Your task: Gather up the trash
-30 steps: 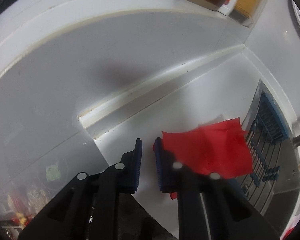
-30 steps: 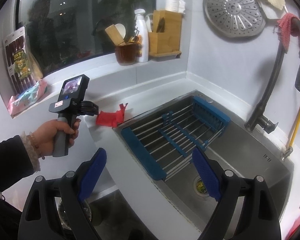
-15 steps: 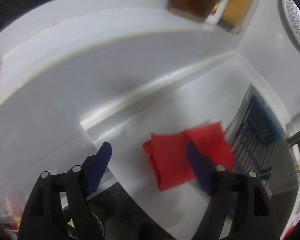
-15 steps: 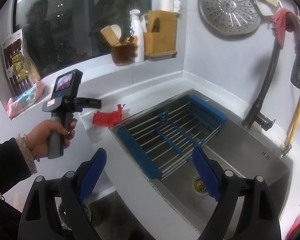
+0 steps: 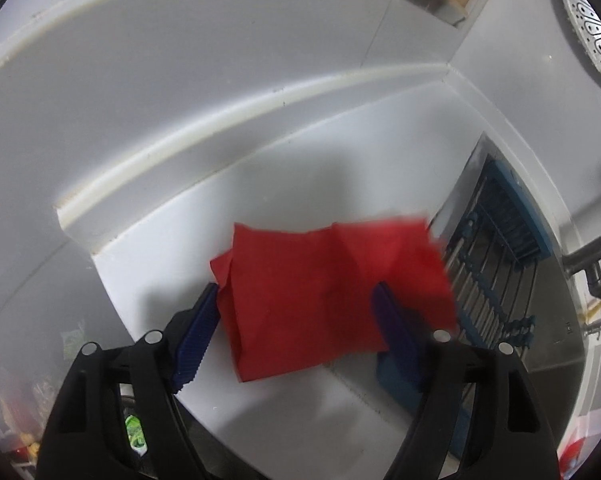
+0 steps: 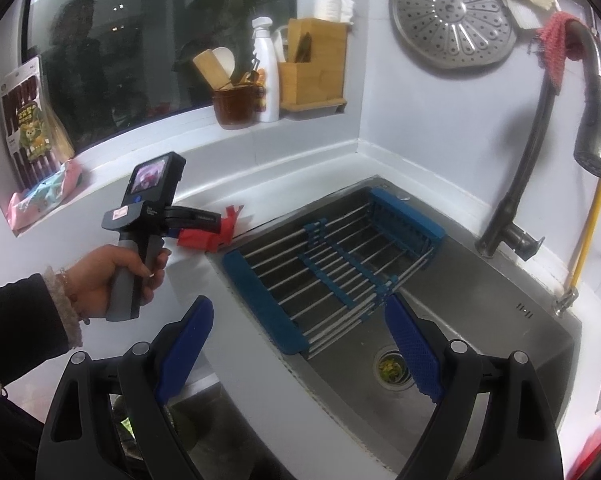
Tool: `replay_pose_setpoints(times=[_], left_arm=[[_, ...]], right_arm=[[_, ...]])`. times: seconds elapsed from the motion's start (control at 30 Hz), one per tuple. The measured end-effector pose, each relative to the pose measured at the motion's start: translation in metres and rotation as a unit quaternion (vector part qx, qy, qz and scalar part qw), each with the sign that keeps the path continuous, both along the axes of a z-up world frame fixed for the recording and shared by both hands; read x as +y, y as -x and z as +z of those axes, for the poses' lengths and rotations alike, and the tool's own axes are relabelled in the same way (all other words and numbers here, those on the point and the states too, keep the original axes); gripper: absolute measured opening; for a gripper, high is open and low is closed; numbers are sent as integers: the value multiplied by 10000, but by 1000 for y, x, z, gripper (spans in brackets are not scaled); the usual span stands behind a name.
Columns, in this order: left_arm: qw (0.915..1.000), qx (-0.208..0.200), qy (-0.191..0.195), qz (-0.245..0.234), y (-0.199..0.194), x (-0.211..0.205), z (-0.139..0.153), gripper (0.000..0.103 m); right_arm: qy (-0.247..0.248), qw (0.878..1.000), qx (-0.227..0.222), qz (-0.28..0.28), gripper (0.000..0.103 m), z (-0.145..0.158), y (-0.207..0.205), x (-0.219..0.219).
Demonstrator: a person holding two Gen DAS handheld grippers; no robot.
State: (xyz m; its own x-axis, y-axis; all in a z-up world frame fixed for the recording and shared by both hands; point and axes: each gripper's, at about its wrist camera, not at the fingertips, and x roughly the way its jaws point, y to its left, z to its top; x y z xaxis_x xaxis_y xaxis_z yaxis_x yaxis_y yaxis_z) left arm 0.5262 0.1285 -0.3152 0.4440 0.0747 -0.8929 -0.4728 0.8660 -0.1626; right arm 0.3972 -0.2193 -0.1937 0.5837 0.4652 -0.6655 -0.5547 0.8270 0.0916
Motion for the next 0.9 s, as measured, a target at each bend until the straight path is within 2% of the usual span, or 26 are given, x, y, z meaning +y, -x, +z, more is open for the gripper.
replay_pose_setpoints(times=[0.07, 0.13, 0.17, 0.2, 0.23, 0.27, 0.5, 0.67, 0.9], left_arm=[[9999, 7, -130, -44, -3, -5, 0, 65], [9998, 8, -205, -59, -5, -7, 0, 43], [9998, 1, -167, -46, -6, -6, 0, 37], [9999, -7, -117, -37, -7, -4, -1, 23], [10000, -8, -70, -31, -8, -3, -1, 15], [10000, -9, -10, -4, -8, -1, -2, 11], [9996, -229, -81, 168, -5, 6, 11, 5], [9982, -531, -173, 204, -7, 10, 37, 5], [9961, -727, -487, -46, -14, -6, 75, 5]], right_arm=[[16, 10000, 4, -53, 85, -1, -3, -4], [-4, 9999, 26, -105, 85, -2, -5, -8], [-23, 9999, 36, -124, 85, -2, -6, -9], [-36, 9999, 37, -132, 85, -2, -7, -10], [-38, 9999, 37, -134, 85, -2, -8, -11], [-37, 9999, 32, -130, 85, -3, -8, -11], [-32, 10000, 41, -75, 85, -6, -9, -11], [-59, 10000, 18, -66, 85, -5, -10, -11], [-132, 9998, -4, -144, 85, -3, -11, -11]])
